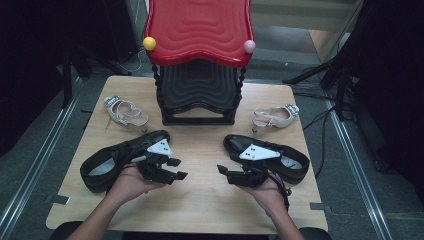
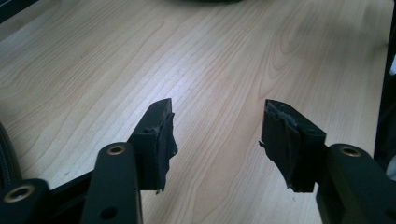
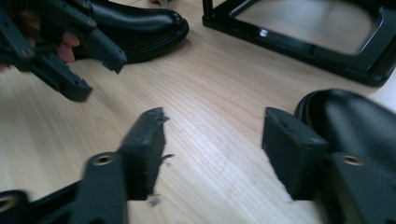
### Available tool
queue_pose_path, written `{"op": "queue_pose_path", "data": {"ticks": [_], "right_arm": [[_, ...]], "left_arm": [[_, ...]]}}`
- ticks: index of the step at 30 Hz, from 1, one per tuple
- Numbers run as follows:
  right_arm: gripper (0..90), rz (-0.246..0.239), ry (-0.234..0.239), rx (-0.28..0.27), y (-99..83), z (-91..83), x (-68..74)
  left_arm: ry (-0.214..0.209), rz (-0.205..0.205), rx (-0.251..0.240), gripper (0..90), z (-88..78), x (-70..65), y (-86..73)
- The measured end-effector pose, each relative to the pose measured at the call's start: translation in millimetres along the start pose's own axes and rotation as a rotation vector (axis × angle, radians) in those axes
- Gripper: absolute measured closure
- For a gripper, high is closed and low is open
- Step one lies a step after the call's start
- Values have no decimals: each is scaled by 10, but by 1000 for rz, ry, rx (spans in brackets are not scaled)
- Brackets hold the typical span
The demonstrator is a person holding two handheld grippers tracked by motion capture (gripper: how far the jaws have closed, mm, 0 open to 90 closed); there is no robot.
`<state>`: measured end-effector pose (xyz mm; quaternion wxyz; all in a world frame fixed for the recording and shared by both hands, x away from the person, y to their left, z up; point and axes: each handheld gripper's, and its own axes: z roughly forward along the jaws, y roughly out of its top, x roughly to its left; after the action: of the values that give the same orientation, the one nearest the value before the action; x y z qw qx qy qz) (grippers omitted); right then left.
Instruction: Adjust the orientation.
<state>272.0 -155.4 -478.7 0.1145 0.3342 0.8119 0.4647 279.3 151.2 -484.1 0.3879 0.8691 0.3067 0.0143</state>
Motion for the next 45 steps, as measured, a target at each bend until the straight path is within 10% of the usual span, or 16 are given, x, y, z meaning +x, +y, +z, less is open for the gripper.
{"op": "queue_pose_path", "data": {"ticks": [9,14,19,24,33,45], "right_arm": [[556,9,-9,-15,-77,12,-38],[421,30,4,74,-11,35,-10],[274,18,26,47,38,-1,22],[17,26,-15,139,8,100,47],[347,50,61,92,35,34,45],[536,47,75,7,-25,-53,-35]], "left_arm": [[-15,-33,-9,358,-36,41,15],[18,-33,12,249,-20,40,23],[5,-45,8,256,-63,76,15],[-18,-17,22,425,-86,81,-8],[-4,-4,39,443,-187,62,20],[33,-36,26,436,-424,148,28]]}}
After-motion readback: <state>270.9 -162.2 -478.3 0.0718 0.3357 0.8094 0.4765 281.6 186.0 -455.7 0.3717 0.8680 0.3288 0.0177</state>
